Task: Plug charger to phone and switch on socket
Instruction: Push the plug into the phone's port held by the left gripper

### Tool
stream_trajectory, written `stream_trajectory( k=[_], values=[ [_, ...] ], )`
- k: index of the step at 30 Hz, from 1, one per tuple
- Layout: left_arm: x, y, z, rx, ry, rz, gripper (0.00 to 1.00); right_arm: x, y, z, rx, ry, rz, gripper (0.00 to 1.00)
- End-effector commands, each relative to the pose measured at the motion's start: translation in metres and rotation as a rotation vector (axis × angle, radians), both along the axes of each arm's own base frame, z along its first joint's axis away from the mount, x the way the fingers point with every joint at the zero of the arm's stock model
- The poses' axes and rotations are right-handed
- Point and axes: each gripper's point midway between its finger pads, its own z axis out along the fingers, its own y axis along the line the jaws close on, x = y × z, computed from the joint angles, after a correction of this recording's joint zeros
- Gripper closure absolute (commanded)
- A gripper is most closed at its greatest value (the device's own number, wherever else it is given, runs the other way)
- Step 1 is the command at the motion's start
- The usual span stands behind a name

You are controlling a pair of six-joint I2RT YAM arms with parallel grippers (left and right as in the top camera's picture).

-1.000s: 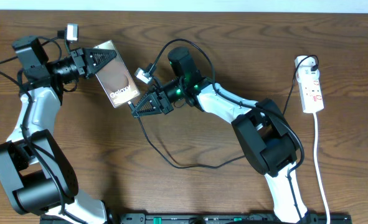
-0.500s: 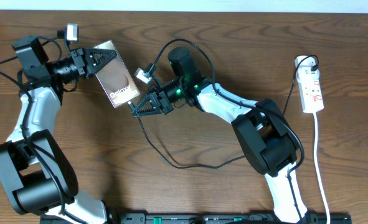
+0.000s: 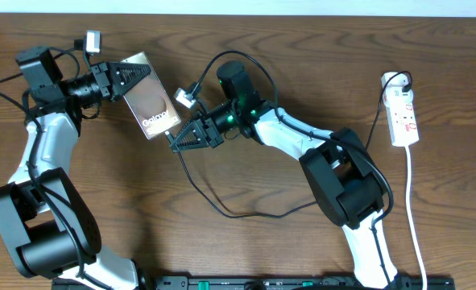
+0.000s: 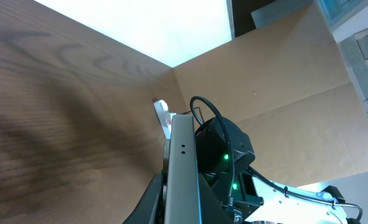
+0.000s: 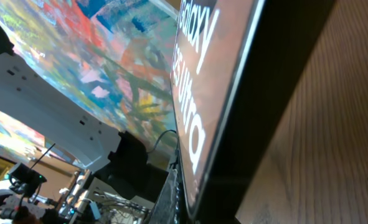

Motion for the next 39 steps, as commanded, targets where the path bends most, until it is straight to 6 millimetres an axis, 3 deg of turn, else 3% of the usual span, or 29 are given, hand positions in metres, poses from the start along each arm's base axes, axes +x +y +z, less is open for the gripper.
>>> stream_trajectory(
  k=[1, 9, 18, 32, 39],
  values=[
    [-0.01, -0.006, 0.013, -0.012, -0.039, -0.049, 0.93, 0.004, 0.004, 0.0, -0.01, -0.007, -0.022, 0.99],
    [-0.01, -0.006, 0.013, -0.012, -0.04, -0.05, 0.92, 0.004, 0.004, 0.0, -0.009, -0.008, -0.022, 0.99],
    [-0.012, -0.022, 0.013, -0.004, -0.06, -0.087, 0.93, 0.006, 0.004, 0.0, -0.01, -0.007, -0.028, 0.99],
    [-0.012, -0.022, 0.013, 0.008, -0.091, -0.089, 0.92, 0.01, 0.001, 0.0, -0.016, 0.003, -0.037, 0.99],
    [-0.012, -0.022, 0.013, 0.018, -0.114, -0.09, 0.92, 0.016, 0.001, 0.01, 0.0, 0.0, -0.05, 0.99]
  ],
)
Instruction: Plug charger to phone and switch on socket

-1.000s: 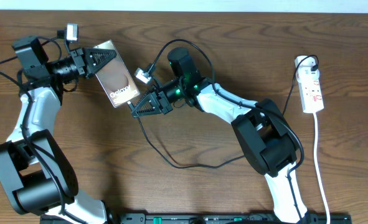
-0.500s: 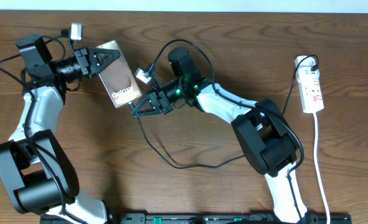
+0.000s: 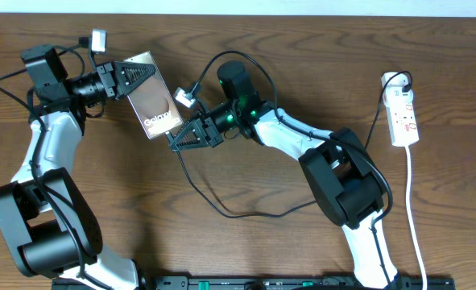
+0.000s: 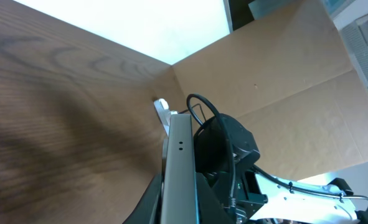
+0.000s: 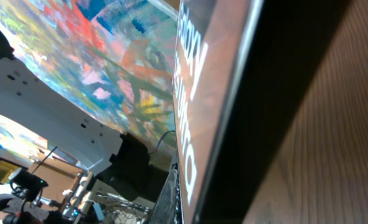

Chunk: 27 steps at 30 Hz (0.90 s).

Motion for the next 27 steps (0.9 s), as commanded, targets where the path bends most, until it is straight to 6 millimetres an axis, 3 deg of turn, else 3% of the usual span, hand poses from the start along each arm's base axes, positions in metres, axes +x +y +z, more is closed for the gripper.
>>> stream_trajectory(
  k=[1, 13, 27],
  values=[
    [-0.011, -0.011, 0.013, -0.005, -0.063, -0.065, 0.93, 0.017, 0.0, 0.009, 0.006, -0.016, -0.05, 0.99],
    [-0.011, -0.011, 0.013, -0.004, -0.066, -0.065, 0.93, 0.03, 0.005, 0.014, -0.004, -0.008, -0.119, 0.99],
    [-0.011, -0.011, 0.013, -0.001, -0.073, -0.065, 0.93, 0.062, -0.003, 0.01, -0.056, 0.049, -0.256, 0.99]
  ],
)
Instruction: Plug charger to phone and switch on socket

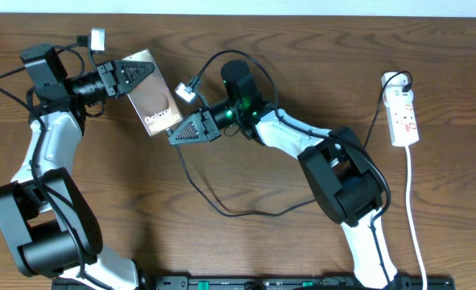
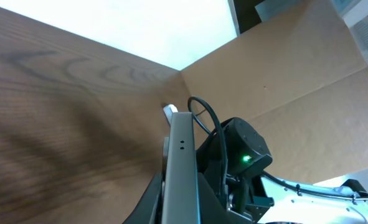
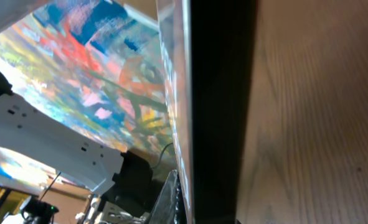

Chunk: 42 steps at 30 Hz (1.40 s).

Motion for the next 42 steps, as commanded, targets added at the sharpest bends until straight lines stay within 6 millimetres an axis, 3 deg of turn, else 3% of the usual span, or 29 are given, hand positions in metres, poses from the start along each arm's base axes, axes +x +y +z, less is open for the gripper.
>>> stream_trajectory(
  k=[1, 9, 11, 13, 19, 24, 35, 39, 42],
  values=[
    [-0.017, -0.014, 0.014, -0.032, -0.035, -0.095, 0.93, 0.045, -0.005, 0.011, -0.005, -0.055, -0.18, 0.99],
    [-0.017, -0.014, 0.014, -0.032, -0.034, -0.095, 0.93, 0.046, -0.006, 0.011, -0.005, -0.056, -0.182, 0.99],
    [-0.017, -0.014, 0.014, -0.032, -0.034, -0.095, 0.93, 0.046, -0.006, 0.011, -0.005, -0.056, -0.182, 0.95],
    [-0.017, -0.014, 0.014, -0.032, -0.034, -0.095, 0.93, 0.046, -0.006, 0.011, -0.005, -0.056, -0.182, 0.83],
    [-0.017, -0.014, 0.014, -0.032, -0.034, -0.095, 0.93, 0.046, -0.006, 0.011, -0.005, -0.056, -0.182, 0.27],
    [-0.017, -0.014, 0.014, -0.032, -0.034, -0.095, 0.93, 0.046, -0.006, 0.011, -0.005, -0.056, -0.182, 0.02],
    [0.0, -0.001, 0.004, 0.021, -0.007, 0.023, 0.93, 0.048, -0.01, 0.012, -0.003, -0.054, -0.18, 0.01],
    [0.011, 0.022, -0.02, 0.058, 0.13, 0.172, 0.92, 0.056, -0.019, 0.012, -0.001, -0.051, -0.194, 0.01],
    [0.012, 0.048, -0.053, 0.109, 0.301, 0.318, 0.93, 0.062, -0.028, 0.013, 0.0, -0.045, -0.201, 0.01]
  ],
)
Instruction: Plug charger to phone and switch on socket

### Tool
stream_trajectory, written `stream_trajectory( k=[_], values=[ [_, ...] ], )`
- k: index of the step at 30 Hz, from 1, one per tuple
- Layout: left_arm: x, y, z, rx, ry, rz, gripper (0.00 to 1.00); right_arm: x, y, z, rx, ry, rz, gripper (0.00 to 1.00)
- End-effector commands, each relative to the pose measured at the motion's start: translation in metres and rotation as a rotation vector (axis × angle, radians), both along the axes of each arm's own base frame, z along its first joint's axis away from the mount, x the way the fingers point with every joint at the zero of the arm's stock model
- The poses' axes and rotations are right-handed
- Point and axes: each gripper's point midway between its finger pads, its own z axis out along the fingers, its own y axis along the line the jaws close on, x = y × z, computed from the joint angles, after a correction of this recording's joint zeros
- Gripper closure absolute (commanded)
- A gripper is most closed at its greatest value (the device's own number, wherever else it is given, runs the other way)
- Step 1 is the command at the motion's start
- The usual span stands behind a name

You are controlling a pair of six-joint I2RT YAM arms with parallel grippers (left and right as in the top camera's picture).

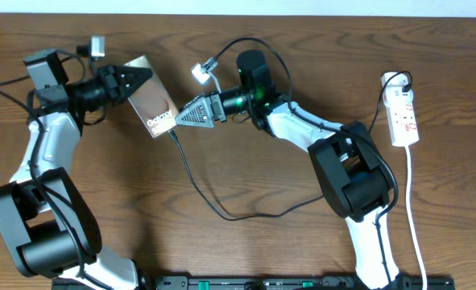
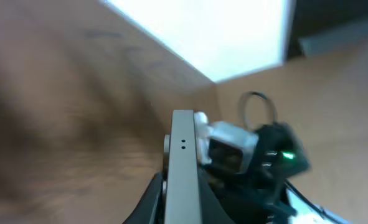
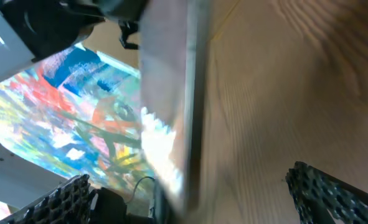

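The phone [image 1: 153, 106], brown-backed with "Galaxy" lettering, is held off the table, and my left gripper [image 1: 131, 80] is shut on its upper end. In the left wrist view its grey edge [image 2: 182, 163] runs straight between the fingers. The black charger cable [image 1: 191, 179] meets the phone's bottom edge, its plug [image 1: 172, 134] sitting there. My right gripper [image 1: 191, 113] stands open beside the phone's right side, holding nothing. In the right wrist view the blurred phone [image 3: 170, 93] fills the space ahead of the spread fingers [image 3: 333, 190]. The white socket strip [image 1: 403, 113] lies far right.
The cable loops across the middle of the table [image 1: 246, 242] and up to the socket strip. A white lead [image 1: 415, 234] runs from the strip to the front edge. Small white connectors [image 1: 199, 72] hang on the arms' own wires.
My right gripper has opened and let go of the plug. It now sits higher and further right, alongside the phone. The plug stays at the phone's bottom edge. The phone has tilted slightly.
My left gripper held the phone off the table throughout. My right gripper was shut on the charger plug at the phone's bottom edge at all three earlier moments, shifting slightly. Now it is open and apart, with the plug left in the phone.
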Motion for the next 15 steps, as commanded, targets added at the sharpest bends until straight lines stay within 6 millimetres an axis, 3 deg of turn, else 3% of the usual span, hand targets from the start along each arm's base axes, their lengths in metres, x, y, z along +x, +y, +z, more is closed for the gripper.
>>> stream_trajectory(
  k=[1, 7, 15],
  values=[
    [0.003, 0.032, -0.023, 0.099, 0.117, 0.167, 0.93, 0.011, -0.012, 0.014, 0.021, -0.024, -0.009, 0.01],
    [-0.013, 0.065, -0.072, 0.258, 0.31, 0.297, 0.93, 0.024, -0.025, 0.013, 0.017, -0.018, -0.041, 0.01],
    [-0.024, 0.072, -0.111, 0.307, 0.434, 0.302, 0.93, 0.026, -0.029, 0.009, 0.003, 0.008, -0.05, 0.01]
  ],
)
